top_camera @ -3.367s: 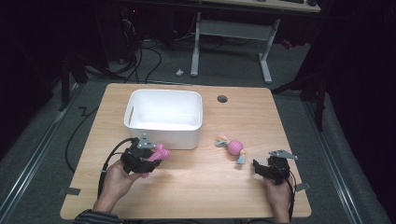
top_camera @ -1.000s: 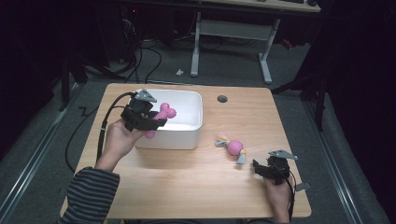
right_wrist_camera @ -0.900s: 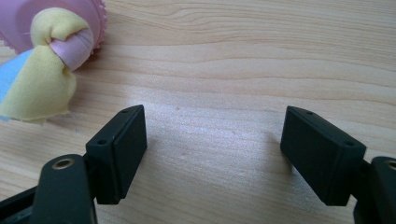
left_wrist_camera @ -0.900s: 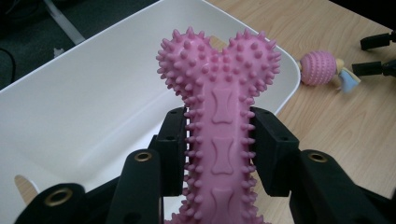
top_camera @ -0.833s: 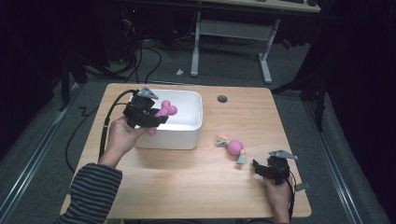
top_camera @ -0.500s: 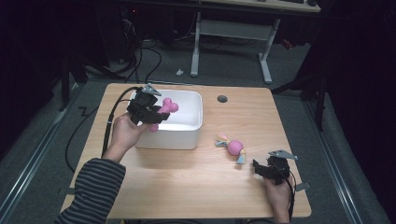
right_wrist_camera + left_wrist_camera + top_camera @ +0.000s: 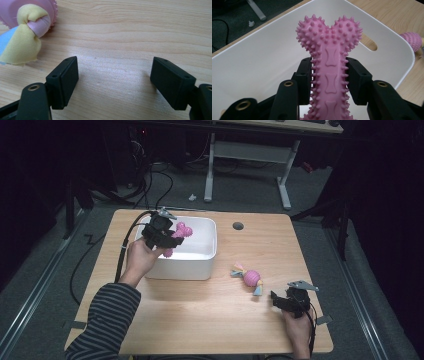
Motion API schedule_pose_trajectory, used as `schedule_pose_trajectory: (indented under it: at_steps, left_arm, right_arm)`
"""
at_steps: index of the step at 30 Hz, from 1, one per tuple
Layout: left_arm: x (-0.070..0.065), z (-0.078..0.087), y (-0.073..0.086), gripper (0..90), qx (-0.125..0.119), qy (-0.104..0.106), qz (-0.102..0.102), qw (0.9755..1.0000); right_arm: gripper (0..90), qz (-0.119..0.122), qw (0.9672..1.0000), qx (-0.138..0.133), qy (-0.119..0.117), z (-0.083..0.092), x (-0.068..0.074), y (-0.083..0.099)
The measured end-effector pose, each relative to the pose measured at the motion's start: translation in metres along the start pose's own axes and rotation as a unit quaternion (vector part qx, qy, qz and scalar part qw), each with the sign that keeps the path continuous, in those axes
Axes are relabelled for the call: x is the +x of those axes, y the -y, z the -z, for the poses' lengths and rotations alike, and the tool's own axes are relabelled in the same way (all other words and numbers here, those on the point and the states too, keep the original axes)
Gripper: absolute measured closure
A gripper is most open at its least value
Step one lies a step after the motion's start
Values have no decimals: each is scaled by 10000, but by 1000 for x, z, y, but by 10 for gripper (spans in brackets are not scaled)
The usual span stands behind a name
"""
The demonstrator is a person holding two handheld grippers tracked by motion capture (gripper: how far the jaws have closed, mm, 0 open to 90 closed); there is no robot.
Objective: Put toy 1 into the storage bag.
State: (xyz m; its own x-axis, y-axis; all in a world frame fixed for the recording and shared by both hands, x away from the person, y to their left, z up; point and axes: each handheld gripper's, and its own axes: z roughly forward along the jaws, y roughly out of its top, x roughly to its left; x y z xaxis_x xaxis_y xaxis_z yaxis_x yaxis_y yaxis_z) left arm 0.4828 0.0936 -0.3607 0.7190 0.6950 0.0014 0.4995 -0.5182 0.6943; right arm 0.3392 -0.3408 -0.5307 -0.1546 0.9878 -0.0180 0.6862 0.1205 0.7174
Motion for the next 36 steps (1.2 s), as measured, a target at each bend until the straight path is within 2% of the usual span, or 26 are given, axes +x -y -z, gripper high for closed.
schedule_pose_trajectory:
  at_steps: [5, 20, 29, 36]
  left_arm:
    - [3, -7, 1, 587, 68, -48, 44, 10000]
    - [-1, -26, 2, 584, 343, -190, -112, 9992]
    - [-6, -34, 2, 584, 473, -208, -170, 9985]
    - [-7, -38, 4, 582, 533, -194, -135, 9983]
  right_arm:
    - [228, -1, 10000, 0, 0, 0, 0, 0]
    - [228, 1, 10000, -2, 0, 0, 0, 0]
    - [228, 8, 10000, 1, -11, 0, 0, 0]
    - [228, 8, 10000, 4, -16, 0, 0, 0]
